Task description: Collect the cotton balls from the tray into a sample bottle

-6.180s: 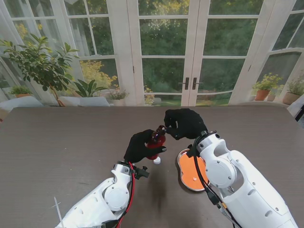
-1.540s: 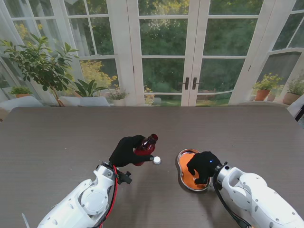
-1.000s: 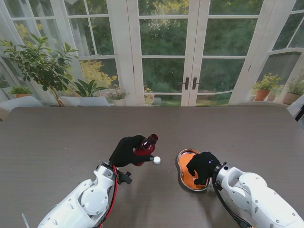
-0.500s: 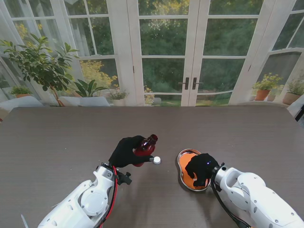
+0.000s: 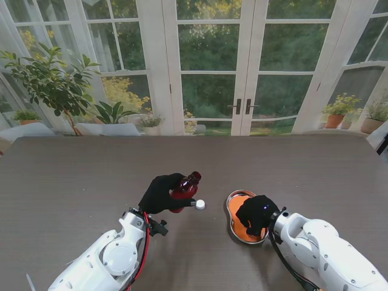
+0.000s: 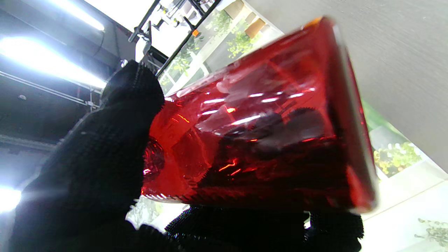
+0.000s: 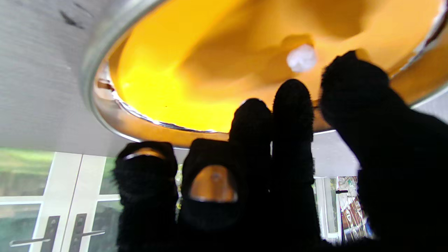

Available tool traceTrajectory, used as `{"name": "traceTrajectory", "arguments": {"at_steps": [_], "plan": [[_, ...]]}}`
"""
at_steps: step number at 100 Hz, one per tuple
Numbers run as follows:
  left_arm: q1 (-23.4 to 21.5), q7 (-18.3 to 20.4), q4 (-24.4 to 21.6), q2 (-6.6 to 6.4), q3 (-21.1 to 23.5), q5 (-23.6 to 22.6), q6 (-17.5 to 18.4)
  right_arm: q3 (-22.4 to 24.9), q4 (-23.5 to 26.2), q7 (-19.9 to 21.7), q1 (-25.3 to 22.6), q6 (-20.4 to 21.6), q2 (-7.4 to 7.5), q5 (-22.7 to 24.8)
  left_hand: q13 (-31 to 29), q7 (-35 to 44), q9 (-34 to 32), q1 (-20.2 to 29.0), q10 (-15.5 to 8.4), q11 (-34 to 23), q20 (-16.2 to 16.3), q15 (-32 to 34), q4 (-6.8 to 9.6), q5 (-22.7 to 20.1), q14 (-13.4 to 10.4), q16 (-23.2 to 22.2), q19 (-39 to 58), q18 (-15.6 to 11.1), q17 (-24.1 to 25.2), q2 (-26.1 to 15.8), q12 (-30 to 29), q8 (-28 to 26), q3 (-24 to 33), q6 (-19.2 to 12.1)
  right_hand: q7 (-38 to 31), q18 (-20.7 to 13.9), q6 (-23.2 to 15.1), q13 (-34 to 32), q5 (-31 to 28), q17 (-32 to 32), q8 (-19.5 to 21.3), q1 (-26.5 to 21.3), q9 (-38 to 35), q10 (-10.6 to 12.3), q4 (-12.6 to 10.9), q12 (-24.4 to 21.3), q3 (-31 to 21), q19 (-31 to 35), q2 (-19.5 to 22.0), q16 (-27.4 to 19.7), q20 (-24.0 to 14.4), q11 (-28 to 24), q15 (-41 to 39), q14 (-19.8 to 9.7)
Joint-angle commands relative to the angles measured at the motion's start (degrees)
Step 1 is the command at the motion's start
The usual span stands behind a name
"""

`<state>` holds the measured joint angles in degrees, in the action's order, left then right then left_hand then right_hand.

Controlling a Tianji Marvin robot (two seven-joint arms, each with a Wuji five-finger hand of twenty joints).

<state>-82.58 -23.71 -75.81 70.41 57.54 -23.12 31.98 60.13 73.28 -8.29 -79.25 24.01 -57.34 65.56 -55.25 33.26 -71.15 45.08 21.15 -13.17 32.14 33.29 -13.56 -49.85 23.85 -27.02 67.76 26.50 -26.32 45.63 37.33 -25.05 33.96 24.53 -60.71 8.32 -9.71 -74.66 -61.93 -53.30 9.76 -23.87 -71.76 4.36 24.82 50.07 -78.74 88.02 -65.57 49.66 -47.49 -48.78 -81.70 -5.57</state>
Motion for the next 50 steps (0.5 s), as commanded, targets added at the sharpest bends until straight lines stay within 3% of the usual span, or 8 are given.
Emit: {"name": "traceTrajectory", "arguments": {"at_steps": [1, 38, 44, 50], "plan": [[-0.14, 1.16, -0.5, 0.1, 0.04, 0.24, -0.18, -0.19, 0.06, 0.98, 0.11, -0.01, -0.12, 0.09, -1.59, 15.78, -5.42, 13.77, -9.32, -2.65, -0.84, -0.04, 3.33, -8.82, -2.48, -0.45, -0.61, -4.43, 0.91, -8.96, 1.25, -1.76, 15.56, -17.14, -2.21, 1.85, -0.32, -1.03, -1.01, -1.18, -1.66, -1.21, -4.35, 0.68, 1.05, 0.82, -1.3, 3.34, 0.5, 0.85, -0.63, -0.45, -2.5, -1.52], [-0.33, 1.4, -0.71, 0.0, 0.18, 0.23, -0.43, 0.47, 0.7, 2.49, -0.11, -0.41, -0.09, -0.04, -1.54, 15.72, -5.38, 13.78, -9.28, -2.64, -0.84, -0.05, 3.31, -8.8, -2.27, -0.46, -0.68, -4.3, 0.99, -8.98, 1.21, -1.77, 15.52, -16.93, 0.34, 1.16, 1.6, -1.08, 2.49, -0.38, -1.26, 1.59, -1.14, 0.46, 1.64, 1.42, -0.6, 3.15, 0.59, 0.37, -0.59, 0.16, -1.41, -1.78], [-0.35, 1.48, -0.75, -0.01, 0.18, 0.3, -0.45, 0.64, 0.85, 2.98, -0.18, -0.29, -0.05, -0.07, -1.55, 15.72, -5.36, 13.81, -9.24, -2.64, -0.84, -0.04, 3.31, -8.82, -2.29, -0.46, -0.69, -4.28, 1.0, -8.98, 1.2, -1.78, 15.53, -17.02, 5.39, 1.08, 2.85, -1.04, 1.99, -0.16, 1.27, 3.3, -0.23, 0.25, 0.82, 1.23, -1.03, 3.07, 0.11, 0.27, -0.74, 0.27, -1.26, -1.78], [-0.35, 1.48, -0.77, -0.01, 0.17, 0.29, -0.45, 0.77, 1.05, 3.61, -0.21, -0.01, 0.03, 0.02, -1.5, 15.71, -5.41, 13.78, -9.26, -2.67, -0.84, -0.06, 3.3, -8.84, -2.2, -0.46, -0.69, -4.28, 1.0, -8.97, 1.21, -1.78, 15.52, -16.94, 10.52, 0.88, 3.85, -1.08, 1.75, 0.11, 3.86, 4.9, 0.46, 0.23, -1.7, 0.86, -1.49, 2.96, 0.12, 0.03, -0.82, 0.23, -0.75, -1.9]]}}
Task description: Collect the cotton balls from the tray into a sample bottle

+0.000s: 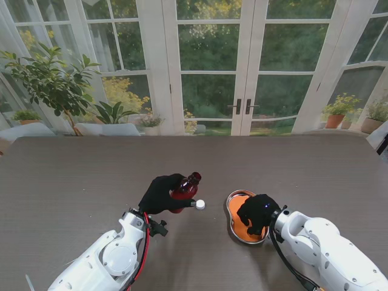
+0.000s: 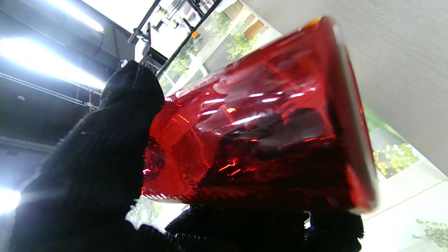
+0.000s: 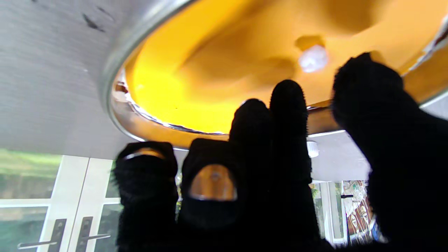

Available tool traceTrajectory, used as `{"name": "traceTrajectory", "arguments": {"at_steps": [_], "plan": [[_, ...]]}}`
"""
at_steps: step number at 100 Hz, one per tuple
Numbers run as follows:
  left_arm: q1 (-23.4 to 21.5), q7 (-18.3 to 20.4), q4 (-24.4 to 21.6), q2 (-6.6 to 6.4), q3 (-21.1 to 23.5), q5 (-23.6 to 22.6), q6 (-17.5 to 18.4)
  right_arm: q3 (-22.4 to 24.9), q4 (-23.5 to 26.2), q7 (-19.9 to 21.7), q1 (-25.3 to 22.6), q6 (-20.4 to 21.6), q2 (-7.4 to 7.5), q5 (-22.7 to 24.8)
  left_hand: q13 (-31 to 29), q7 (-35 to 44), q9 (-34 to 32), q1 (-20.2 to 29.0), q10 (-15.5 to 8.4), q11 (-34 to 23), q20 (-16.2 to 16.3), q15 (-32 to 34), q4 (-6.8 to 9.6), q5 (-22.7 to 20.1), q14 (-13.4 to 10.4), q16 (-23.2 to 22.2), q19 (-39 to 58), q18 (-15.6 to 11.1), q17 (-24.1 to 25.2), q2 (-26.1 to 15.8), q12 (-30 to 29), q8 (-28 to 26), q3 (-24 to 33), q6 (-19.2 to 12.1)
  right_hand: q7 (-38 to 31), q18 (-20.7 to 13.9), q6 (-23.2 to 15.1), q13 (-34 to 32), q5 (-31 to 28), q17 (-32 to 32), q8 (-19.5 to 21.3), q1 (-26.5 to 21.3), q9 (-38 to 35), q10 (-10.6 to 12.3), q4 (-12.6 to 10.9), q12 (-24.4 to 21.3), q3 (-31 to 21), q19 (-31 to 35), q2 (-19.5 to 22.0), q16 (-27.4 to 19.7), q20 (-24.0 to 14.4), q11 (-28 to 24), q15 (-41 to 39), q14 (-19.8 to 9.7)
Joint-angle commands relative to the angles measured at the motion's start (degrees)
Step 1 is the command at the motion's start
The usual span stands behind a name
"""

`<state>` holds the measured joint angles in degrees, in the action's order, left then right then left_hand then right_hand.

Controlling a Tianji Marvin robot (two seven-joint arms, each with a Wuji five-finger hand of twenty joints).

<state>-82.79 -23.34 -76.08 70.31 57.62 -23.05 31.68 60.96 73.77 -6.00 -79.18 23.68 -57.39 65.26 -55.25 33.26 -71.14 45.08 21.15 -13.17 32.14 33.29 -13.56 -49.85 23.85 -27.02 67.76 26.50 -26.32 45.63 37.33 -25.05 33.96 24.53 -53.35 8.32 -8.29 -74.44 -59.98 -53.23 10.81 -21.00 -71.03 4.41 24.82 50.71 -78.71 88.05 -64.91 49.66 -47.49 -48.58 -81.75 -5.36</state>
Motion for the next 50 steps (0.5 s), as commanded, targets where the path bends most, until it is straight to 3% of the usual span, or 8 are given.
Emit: {"name": "traceTrajectory", "arguments": {"at_steps": [1, 6, 17, 20, 22, 29, 35, 50], "plan": [[-0.14, 1.1, -0.49, 0.09, 0.09, 0.22, -0.15, -0.03, 0.62, 1.46, -0.29, 0.36, 0.1, 0.35, -1.5, 15.71, -5.41, 13.78, -9.26, -2.67, -0.84, -0.06, 3.3, -8.84, -2.2, -0.46, -0.69, -4.28, 1.0, -8.97, 1.21, -1.78, 15.52, -16.94, 4.1, 0.86, 2.61, -1.3, -0.19, 0.09, 3.39, 2.31, -0.12, 0.21, -2.56, 0.16, -1.58, 2.9, -0.47, 0.01, -0.83, 0.02, -0.66, -2.13], [-0.14, 1.06, -0.49, 0.09, 0.09, 0.18, -0.14, -0.23, 0.43, 1.7, -0.1, 0.48, 0.15, 0.37, -1.55, 15.71, -5.41, 13.78, -9.25, -2.67, -0.84, -0.03, 3.3, -8.87, -2.22, -0.47, -0.69, -4.28, 1.0, -8.94, 1.21, -1.79, 15.53, -16.89, 7.77, 0.65, 3.18, -1.31, 0.14, 0.27, 6.41, 3.54, 0.52, 0.25, -6.76, -0.16, -2.23, 2.81, -0.49, -0.15, -0.88, 0.02, -0.28, -2.27], [-0.17, 1.04, -0.49, 0.09, 0.12, 0.17, -0.13, -0.58, 0.01, 2.19, 0.18, 0.43, 0.18, 0.02, -1.53, 15.69, -5.4, 13.75, -9.26, -2.67, -0.83, -0.02, 3.28, -8.85, -2.29, -0.47, -0.69, -4.34, 1.03, -9.01, 1.2, -1.8, 15.54, -16.9, 9.49, 0.62, 3.33, -1.31, 0.12, 0.32, 8.97, 3.39, 0.67, 0.23, -7.74, -0.3, -1.89, 2.8, -0.77, -0.15, -0.9, -0.1, -0.24, -2.29], [-0.18, 1.05, -0.49, 0.08, 0.13, 0.16, -0.13, -0.52, 0.07, 2.37, 0.13, 0.46, 0.2, 0.02, -1.57, 15.69, -5.39, 13.74, -9.34, -2.67, -0.82, 0.0, 3.27, -8.84, -2.31, -0.48, -0.68, -4.35, 1.03, -8.98, 1.2, -1.82, 15.52, -17.02, 9.4, 0.62, 3.07, -1.31, -0.04, 0.33, 9.08, 3.1, 0.54, 0.34, -7.47, -0.24, -1.85, 2.8, -0.79, -0.16, -0.9, -0.24, -0.23, -2.31], [-0.18, 1.06, -0.49, 0.08, 0.14, 0.17, -0.13, -0.47, 0.1, 2.46, 0.09, 0.49, 0.2, 0.01, -1.48, 15.68, -5.36, 13.77, -9.22, -2.65, -0.82, -0.04, 3.28, -8.82, -2.27, -0.47, -0.68, -4.35, 1.03, -8.99, 1.19, -1.81, 15.53, -16.96, 8.92, 0.65, 2.7, -1.31, -0.02, 0.37, 8.68, 2.59, 0.4, 0.32, -5.91, -0.19, -1.54, 2.88, -0.77, -0.1, -0.95, -0.35, -0.33, -2.33], [-0.2, 1.08, -0.5, 0.08, 0.15, 0.21, -0.11, -0.43, 0.03, 2.64, 0.07, 0.54, 0.18, -0.22, -1.54, 15.68, -5.42, 13.8, -9.2, -2.71, -0.82, 0.0, 3.28, -8.86, -2.28, -0.48, -0.69, -4.33, 1.05, -8.97, 1.21, -1.84, 15.51, -16.91, 4.68, 0.77, 1.88, -1.31, 0.31, 0.14, 4.19, 0.87, -0.34, 0.38, -1.93, -0.05, -1.56, 3.17, -1.54, 0.14, -0.96, -0.51, -0.84, -2.29], [-0.19, 1.05, -0.48, 0.09, 0.14, 0.18, -0.09, -0.74, -0.47, 2.66, 0.36, 0.54, 0.14, -0.63, -1.58, 15.67, -5.44, 13.77, -9.24, -2.71, -0.82, 0.02, 3.27, -8.85, -2.3, -0.49, -0.7, -4.3, 1.06, -8.96, 1.2, -1.84, 15.5, -16.92, -3.71, 1.1, -0.21, -1.28, 0.65, -0.3, -1.53, -1.59, -1.84, 0.62, 1.41, -0.08, -0.89, 3.49, -1.72, 0.53, -0.87, -0.76, -1.76, -2.11], [-0.16, 1.03, -0.41, 0.1, 0.09, 0.19, -0.08, -1.74, -1.88, 2.28, 1.23, 0.67, 0.1, -1.41, -1.56, 15.64, -5.39, 13.77, -9.21, -2.71, -0.82, 0.01, 3.28, -8.81, -2.21, -0.48, -0.69, -4.36, 1.03, -8.96, 1.19, -1.86, 15.55, -16.95, -8.99, 1.56, -2.66, -1.26, -2.74, -0.94, -3.44, -4.26, -4.6, 0.82, 1.09, -0.4, -1.04, 3.88, -0.62, 0.9, -0.89, -0.97, -2.69, -1.68]]}}
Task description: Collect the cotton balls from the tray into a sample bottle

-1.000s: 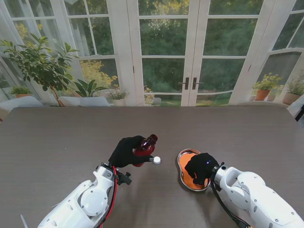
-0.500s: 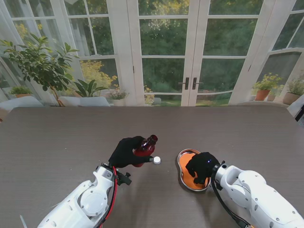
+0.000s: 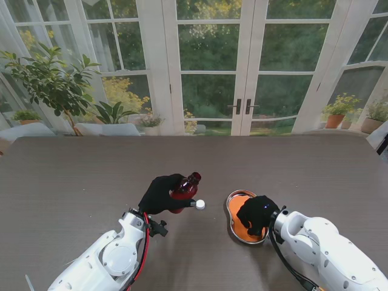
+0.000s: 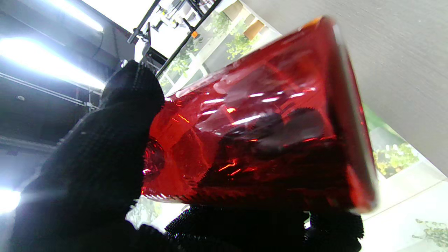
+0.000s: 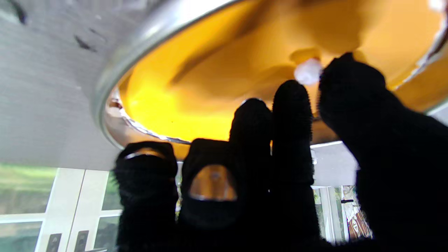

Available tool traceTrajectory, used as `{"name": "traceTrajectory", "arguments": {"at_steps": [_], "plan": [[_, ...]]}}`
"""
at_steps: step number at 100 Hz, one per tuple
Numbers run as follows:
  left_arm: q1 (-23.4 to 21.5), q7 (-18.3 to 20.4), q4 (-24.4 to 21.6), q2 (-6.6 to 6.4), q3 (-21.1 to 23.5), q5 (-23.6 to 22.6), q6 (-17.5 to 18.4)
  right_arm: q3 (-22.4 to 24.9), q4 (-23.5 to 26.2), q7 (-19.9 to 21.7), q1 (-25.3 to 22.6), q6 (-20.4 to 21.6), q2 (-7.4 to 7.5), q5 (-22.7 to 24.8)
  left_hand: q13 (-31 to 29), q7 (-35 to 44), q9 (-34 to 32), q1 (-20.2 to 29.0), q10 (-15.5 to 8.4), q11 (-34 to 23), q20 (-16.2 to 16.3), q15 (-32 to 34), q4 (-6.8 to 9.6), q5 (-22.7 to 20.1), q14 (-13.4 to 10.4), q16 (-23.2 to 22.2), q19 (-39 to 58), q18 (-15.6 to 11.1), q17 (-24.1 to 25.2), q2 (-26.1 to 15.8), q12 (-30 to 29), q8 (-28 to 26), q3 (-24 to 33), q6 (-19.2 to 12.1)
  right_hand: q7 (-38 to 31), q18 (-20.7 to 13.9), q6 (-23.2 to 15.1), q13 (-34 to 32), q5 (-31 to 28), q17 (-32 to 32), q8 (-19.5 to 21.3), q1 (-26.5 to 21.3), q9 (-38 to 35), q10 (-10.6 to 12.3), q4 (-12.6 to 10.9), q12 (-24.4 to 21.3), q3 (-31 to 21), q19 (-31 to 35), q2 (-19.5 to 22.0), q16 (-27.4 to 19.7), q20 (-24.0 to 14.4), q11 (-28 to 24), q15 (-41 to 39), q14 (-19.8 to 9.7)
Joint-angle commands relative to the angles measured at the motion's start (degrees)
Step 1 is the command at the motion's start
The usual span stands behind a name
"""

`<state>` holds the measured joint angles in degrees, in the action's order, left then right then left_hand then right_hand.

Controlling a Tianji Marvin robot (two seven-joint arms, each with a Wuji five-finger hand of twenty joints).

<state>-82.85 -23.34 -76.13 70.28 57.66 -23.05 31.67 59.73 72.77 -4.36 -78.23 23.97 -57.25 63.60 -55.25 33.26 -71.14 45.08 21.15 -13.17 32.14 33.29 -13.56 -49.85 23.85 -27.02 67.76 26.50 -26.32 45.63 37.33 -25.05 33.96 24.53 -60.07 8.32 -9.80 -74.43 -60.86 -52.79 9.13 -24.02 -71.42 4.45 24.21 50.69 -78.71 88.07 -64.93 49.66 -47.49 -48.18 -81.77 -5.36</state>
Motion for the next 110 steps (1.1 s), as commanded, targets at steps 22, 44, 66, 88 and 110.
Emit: {"name": "traceTrajectory", "arguments": {"at_steps": [22, 44, 66, 88, 110], "plan": [[-0.09, 1.0, -0.32, 0.14, 0.0, 0.2, -0.07, -0.64, -1.44, 0.94, 0.6, 0.9, -0.1, -0.45, -1.5, 15.67, -5.35, 13.68, -9.2, -2.7, -0.82, -0.02, 3.24, -8.84, -2.32, -0.48, -0.7, -4.41, 1.0, -8.98, 1.18, -1.9, 15.55, -17.04, -3.48, 1.24, -0.51, -1.28, -2.41, -1.48, -1.92, -2.02, -4.5, 0.83, 0.95, 0.3, -1.38, 3.89, 1.46, 0.92, -0.8, -1.66, -2.74, -1.97], [-0.13, 1.05, -0.38, 0.14, -0.02, 0.25, -0.1, 0.23, -1.01, 0.16, 0.3, 0.24, -0.41, -1.02, -1.55, 15.62, -5.31, 13.65, -9.14, -2.7, -0.82, -0.01, 3.22, -8.82, -2.35, -0.48, -0.74, -4.4, 1.06, -9.01, 1.16, -1.91, 15.49, -16.93, -3.76, 0.45, -0.42, -1.31, -1.22, -1.63, 0.01, -1.97, -3.18, 1.24, 0.29, 1.79, -1.64, 4.05, 4.15, 0.95, -0.73, -2.54, -2.81, -2.65], [-0.13, 0.99, -0.37, 0.13, 0.01, 0.18, -0.17, 1.94, 0.22, 1.6, -0.53, -1.19, -0.9, -3.18, -1.51, 15.57, -5.28, 13.72, -9.19, -2.7, -0.81, -0.03, 3.25, -8.78, -2.24, -0.48, -0.73, -4.42, 1.1, -9.07, 1.16, -1.92, 15.56, -16.76, -3.48, 0.28, -0.52, -1.31, -1.07, -1.63, 0.72, -1.73, -2.67, 1.38, 0.24, 2.09, -1.72, 4.07, 4.61, 0.94, -0.7, -3.13, -2.79, -2.74], [-0.15, 1.03, -0.42, 0.12, 0.05, 0.22, -0.26, 2.54, 0.5, 2.99, -0.79, -2.32, -1.14, -4.92, -1.48, 15.56, -5.28, 13.76, -9.16, -2.7, -0.81, -0.04, 3.26, -8.79, -2.16, -0.47, -0.74, -4.34, 1.13, -9.09, 1.14, -1.93, 15.57, -16.83, -3.33, 0.22, -0.61, -1.31, -0.95, -1.61, 1.17, -1.67, -2.49, 1.38, 0.13, 1.96, -1.78, 4.06, 5.19, 0.93, -0.67, -3.37, -2.76, -2.76], [-0.21, 1.24, -0.5, 0.09, 0.05, 0.42, -0.43, 2.67, 0.45, 4.04, -0.87, -3.89, -1.47, -7.11, -1.47, 15.51, -5.26, 13.71, -9.01, -2.71, -0.8, -0.04, 3.27, -8.75, -2.17, -0.47, -0.74, -4.38, 1.13, -9.13, 1.12, -1.96, 15.52, -16.7, -3.34, 0.13, -0.53, -1.32, -0.59, -1.58, 1.7, -1.59, -2.21, 1.38, 0.02, 2.05, -1.62, 4.04, 5.76, 0.89, -0.65, -3.67, -2.67, -2.8]]}}
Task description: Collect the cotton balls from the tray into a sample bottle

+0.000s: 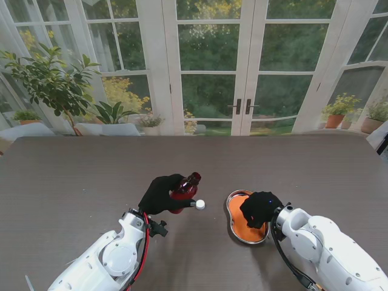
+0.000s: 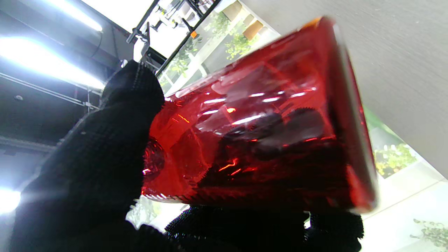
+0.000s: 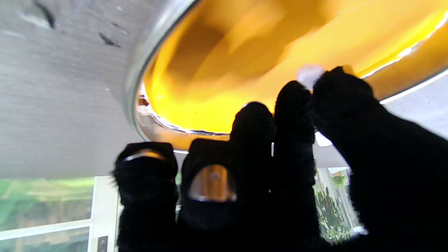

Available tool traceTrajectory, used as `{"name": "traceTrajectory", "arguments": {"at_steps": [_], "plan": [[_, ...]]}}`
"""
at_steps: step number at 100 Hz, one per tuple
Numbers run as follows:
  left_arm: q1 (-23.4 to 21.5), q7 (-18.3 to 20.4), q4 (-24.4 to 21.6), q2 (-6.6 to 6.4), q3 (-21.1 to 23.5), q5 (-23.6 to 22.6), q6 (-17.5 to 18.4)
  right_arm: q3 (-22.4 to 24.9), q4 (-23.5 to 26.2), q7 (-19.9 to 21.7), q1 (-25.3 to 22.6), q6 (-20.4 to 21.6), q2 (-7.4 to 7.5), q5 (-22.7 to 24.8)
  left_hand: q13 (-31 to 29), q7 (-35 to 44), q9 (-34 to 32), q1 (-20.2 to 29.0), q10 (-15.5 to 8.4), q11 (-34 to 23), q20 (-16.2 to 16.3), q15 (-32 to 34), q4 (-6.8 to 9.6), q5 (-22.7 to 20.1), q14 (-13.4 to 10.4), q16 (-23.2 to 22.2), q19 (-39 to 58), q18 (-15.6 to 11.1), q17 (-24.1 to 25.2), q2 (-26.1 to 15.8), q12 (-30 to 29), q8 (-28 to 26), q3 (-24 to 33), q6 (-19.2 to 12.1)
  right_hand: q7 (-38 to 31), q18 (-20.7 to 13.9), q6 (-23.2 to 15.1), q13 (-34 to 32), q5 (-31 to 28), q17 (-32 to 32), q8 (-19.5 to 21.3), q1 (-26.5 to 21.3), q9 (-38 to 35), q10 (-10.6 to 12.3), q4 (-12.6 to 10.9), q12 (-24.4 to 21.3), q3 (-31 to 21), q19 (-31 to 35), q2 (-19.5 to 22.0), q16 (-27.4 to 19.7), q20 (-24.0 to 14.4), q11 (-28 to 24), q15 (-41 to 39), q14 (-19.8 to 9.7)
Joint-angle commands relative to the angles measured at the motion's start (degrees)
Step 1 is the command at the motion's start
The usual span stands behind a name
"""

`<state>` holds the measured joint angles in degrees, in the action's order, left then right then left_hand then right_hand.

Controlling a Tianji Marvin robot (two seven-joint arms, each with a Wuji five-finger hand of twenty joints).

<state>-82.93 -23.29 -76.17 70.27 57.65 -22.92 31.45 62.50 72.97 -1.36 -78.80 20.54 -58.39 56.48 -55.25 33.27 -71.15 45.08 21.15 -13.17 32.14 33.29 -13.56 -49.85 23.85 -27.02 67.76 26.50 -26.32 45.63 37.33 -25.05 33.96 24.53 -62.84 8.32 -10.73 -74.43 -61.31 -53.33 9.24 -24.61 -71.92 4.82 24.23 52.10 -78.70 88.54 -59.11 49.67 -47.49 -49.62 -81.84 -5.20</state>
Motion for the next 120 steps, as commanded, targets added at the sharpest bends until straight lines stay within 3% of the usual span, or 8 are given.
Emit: {"name": "traceTrajectory", "arguments": {"at_steps": [1, 49, 80, 120], "plan": [[-0.13, 1.21, -0.45, 0.11, 0.05, 0.3, -0.21, -0.1, 0.27, 1.12, -0.29, -0.52, -0.35, -0.11, -1.46, 15.51, -5.25, 13.72, -9.07, -2.71, -0.8, -0.05, 3.27, -8.78, -2.15, -0.47, -0.75, -4.36, 1.14, -9.08, 1.11, -1.96, 15.53, -16.68, -0.58, 0.11, 0.41, -1.32, -0.15, -1.03, 1.61, -1.03, -1.72, 1.01, -0.01, 0.63, -1.65, 3.57, -0.07, 0.88, -0.65, -2.24, -2.61, -2.96], [-0.23, 1.81, -0.68, 0.02, 0.14, 0.89, -0.74, 0.21, 0.85, 6.68, 0.72, -6.71, -1.36, -9.0, -1.49, 15.46, -5.24, 13.64, -9.11, -2.75, -0.76, -0.02, 3.25, -8.79, -2.3, -0.47, -0.7, -4.31, 1.09, -9.15, 1.09, -1.98, 15.54, -16.77, -0.67, 0.15, 1.17, -1.3, 0.35, -0.53, 2.81, -1.53, -1.25, 0.41, -0.48, 0.71, -1.24, 3.51, 1.12, 0.67, -0.71, -2.78, -2.22, -2.49], [-0.06, 2.15, -0.46, 0.01, -0.06, 1.18, -0.9, -2.7, -4.02, 5.09, 4.26, -8.81, -2.14, -12.14, -1.49, 15.49, -5.23, 13.71, -9.25, -2.77, -0.78, -0.05, 3.26, -8.79, -2.17, -0.46, -0.75, -4.43, 1.12, -9.16, 1.1, -2.02, 15.56, -16.85, -0.66, 0.34, 1.65, -1.29, 0.53, -0.38, 3.32, -1.71, -1.16, 0.06, -0.68, 0.76, -0.93, 3.62, 1.39, 0.59, -0.87, -2.98, -2.17, -2.12], [0.32, 2.37, 0.12, 0.06, -0.48, 1.45, -1.03, -1.57, -3.23, 3.01, 4.7, -9.82, -2.52, -11.39, -1.4, 15.43, -5.25, 13.77, -9.12, -2.77, -0.77, -0.05, 3.3, -8.76, -2.22, -0.47, -0.75, -4.42, 1.14, -9.19, 1.09, -1.99, 15.48, -16.8, -0.69, 0.35, 1.86, -1.3, 0.49, -0.58, 3.7, -1.78, -1.21, 0.04, -0.71, 0.64, -0.83, 3.71, 1.06, 0.57, -0.92, -3.07, -2.25, -2.2]]}}
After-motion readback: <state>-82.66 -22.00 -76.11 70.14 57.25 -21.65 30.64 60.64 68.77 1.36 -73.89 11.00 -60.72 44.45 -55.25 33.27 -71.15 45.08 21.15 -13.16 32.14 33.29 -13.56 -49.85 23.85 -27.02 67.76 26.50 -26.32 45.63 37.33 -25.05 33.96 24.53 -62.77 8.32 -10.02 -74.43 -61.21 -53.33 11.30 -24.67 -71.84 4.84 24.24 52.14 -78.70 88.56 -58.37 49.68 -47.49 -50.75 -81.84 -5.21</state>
